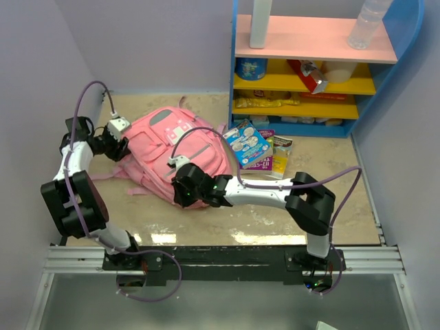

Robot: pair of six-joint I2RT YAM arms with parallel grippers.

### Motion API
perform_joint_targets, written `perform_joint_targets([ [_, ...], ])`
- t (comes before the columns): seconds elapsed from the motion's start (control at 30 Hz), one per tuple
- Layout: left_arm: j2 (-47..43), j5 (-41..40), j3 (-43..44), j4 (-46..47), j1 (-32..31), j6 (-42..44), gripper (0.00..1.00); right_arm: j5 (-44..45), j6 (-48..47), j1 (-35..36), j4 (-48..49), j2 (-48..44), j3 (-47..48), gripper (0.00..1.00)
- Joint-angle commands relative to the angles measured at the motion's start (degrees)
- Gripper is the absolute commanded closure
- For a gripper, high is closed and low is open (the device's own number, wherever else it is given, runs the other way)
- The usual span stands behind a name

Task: Pack the student bag
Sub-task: Zip the student bag at the center of the board.

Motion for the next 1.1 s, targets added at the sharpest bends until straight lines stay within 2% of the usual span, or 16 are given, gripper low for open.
perform_joint_targets([
  [0.0,-6.2,15.4,4.0,-31.7,-1.4,26.5,0.42,-4.3,0.6,0.8,-1.1,1.8,5.0,1.00],
  [0.03,-7.1,14.4,3.4,-38.9,-1.6,43.6,0.39,-5.4,0.6,0.5,-0.8,1.9,5.1,1.00],
  [0.07,-7.6,13.6,1.6,-47.3,-1.6,48.6,0.38,-5.6,0.6,0.4,-0.6,1.9,5.0,1.00],
  [0.2,-12.9,10.3,-5.9,-46.7,-4.0,54.0,0.35,-5.9,0.5,0.2,0.0,2.0,4.6,1.00],
  [0.23,-14.9,11.6,-6.7,-45.9,-4.5,53.2,0.30,-5.9,0.4,0.2,-0.3,2.0,4.6,1.00],
  [0.3,-15.3,13.4,-5.6,-44.3,-4.6,51.5,0.29,-5.6,0.3,0.1,-0.5,1.9,4.4,1.00],
  [0.4,-11.8,16.1,-1.6,-47.3,-5.2,51.4,0.28,-5.2,0.3,-0.5,-1.0,1.3,3.5,1.00],
  [0.57,-12.4,12.6,-5.6,-44.8,-14.2,52.6,0.28,-4.8,0.3,-1.0,-1.1,-0.6,2.0,1.00],
  [0.73,-9.6,7.8,-7.5,-42.7,-19.1,51.7,0.42,-4.6,0.3,-1.4,-2.0,-0.9,2.1,1.00],
  [0.9,-9.9,4.9,-8.5,-41.4,-19.3,50.4,0.56,-4.6,0.2,-1.5,-2.4,-1.2,2.5,1.00],
  [1.07,-15.0,2.3,-10.9,-39.0,-19.0,49.1,0.58,-4.6,0.0,-1.6,-2.6,-0.8,2.8,1.00],
])
